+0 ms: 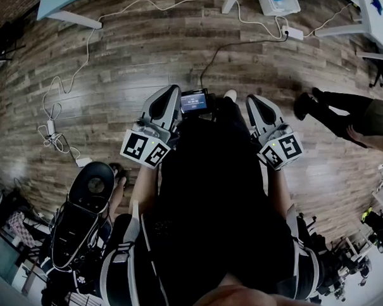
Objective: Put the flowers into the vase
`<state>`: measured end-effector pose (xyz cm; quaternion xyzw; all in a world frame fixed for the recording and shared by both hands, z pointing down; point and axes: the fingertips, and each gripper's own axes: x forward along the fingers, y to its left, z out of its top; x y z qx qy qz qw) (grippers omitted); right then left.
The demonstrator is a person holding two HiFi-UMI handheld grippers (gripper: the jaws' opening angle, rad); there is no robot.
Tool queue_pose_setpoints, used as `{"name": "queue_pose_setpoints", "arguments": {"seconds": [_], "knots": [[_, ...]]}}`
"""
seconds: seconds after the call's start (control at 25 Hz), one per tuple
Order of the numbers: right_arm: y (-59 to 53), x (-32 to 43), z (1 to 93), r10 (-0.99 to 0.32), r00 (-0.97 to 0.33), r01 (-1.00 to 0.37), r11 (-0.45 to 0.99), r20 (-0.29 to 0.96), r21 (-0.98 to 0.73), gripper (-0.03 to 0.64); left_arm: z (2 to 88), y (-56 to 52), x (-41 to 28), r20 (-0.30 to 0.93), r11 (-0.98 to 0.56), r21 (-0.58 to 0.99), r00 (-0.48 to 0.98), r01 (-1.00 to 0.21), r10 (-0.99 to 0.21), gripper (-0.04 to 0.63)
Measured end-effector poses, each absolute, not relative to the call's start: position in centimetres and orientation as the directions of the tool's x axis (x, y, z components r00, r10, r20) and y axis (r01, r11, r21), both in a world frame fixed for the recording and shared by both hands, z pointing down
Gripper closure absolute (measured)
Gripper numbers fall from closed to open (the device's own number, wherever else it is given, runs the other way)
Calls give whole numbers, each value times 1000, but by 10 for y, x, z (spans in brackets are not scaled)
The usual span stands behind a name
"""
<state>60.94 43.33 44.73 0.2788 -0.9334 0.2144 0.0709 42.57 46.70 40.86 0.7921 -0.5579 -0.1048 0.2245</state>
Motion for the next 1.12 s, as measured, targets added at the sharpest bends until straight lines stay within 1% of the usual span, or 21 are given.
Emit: {"name": "queue_pose_setpoints", "arguments": {"seconds": [0.12,0.2,0.32,0.44,0.52,0.6,0.68,0.76,0.84,1.0,1.12], "knots": [[460,630,439,-508,-832,-554,733,222,-395,600,386,488,468,38,-355,455,416,-817,-909,580],[477,643,435,-511,-831,-554,730,219,-401,600,375,497,496,35,-386,433,443,-815,-896,580],[490,661,425,-488,-848,-529,758,205,-382,600,365,501,533,38,-406,401,458,-821,-888,580],[496,671,417,-463,-871,-491,795,167,-355,600,362,494,561,23,-403,431,456,-807,-889,580],[505,670,409,-417,-901,-430,825,119,-365,600,361,493,588,19,-418,453,477,-788,-878,580],[516,656,396,-345,-936,-344,861,67,-374,600,360,492,611,25,-428,486,501,-762,-865,580],[524,637,388,-272,-960,-275,889,60,-367,600,358,491,624,41,-431,521,527,-736,-849,580],[524,619,384,-227,-971,-239,904,74,-354,600,354,486,626,55,-445,519,548,-730,-835,580],[516,603,382,-220,-973,-232,907,76,-351,600,351,478,615,60,-452,507,553,-734,-831,580],[502,576,378,-274,-958,-286,900,83,-328,600,347,465,588,46,-450,482,535,-751,-843,580],[492,560,378,-290,-955,-294,896,64,-333,600,346,455,569,0,-459,493,528,-739,-849,580]]}}
